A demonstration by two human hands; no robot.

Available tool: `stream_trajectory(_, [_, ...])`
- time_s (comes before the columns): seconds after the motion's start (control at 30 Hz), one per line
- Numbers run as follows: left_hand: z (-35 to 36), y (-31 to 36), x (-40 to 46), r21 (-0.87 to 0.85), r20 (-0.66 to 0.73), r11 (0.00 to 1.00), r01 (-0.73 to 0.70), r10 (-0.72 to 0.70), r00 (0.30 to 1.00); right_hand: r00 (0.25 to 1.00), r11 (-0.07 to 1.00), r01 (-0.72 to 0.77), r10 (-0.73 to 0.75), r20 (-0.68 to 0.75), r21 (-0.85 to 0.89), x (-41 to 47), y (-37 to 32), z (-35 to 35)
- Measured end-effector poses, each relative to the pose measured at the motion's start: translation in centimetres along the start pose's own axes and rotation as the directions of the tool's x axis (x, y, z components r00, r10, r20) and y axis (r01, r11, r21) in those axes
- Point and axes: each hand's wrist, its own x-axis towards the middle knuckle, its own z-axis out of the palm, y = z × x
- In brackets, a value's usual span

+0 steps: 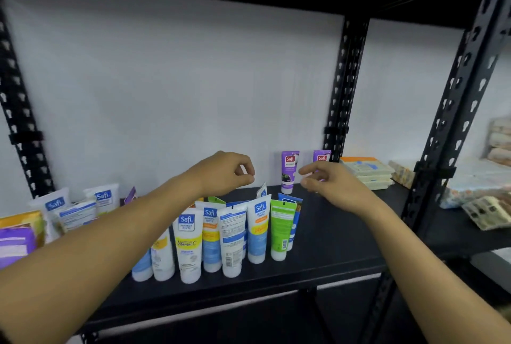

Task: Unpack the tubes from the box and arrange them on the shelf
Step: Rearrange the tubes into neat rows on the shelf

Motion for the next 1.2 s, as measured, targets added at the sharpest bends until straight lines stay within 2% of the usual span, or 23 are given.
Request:
stream_trajectory(0.33, [2.0, 1.8, 0.7, 0.098, -0.012, 0.987, 0.13, -0.129, 0.992, 0.986, 0.993, -0.079, 0.091, 0.14, -0.092, 0.9, 0.8, 1.5])
stream_trajectory(0.6, [3.1, 1.8, 2.4, 0.084, 0.016, 0.972, 0.219, -0.221, 0.975, 0.983, 0.99, -0.094, 0.11, 0.146, -0.107, 1.1, 1.6, 1.9])
stream_trajectory(0.8, [3.3, 1.6, 3.4, 0.08, 0.041, 0.975, 0.207, -0.211, 0.977, 0.983, 0.986, -0.071, 0.095, 0.156, -0.153, 1.3, 1.7, 2.1])
stream_trajectory(0.97, [3.4, 1.6, 3.3, 0.12, 0.031, 0.979, 0.166, -0.171, 0.985, 0.992, 0.982, -0.049, 0.069, 0.106, -0.184, 1.3, 1.9, 2.2])
stream_trajectory(1.2, [3.5, 1.5, 3.4, 0.176, 0.047, 0.975, 0.136, -0.146, 0.988, 0.993, 0.975, -0.009, 0.034, 0.111, -0.22, 1.6, 2.4, 2.5])
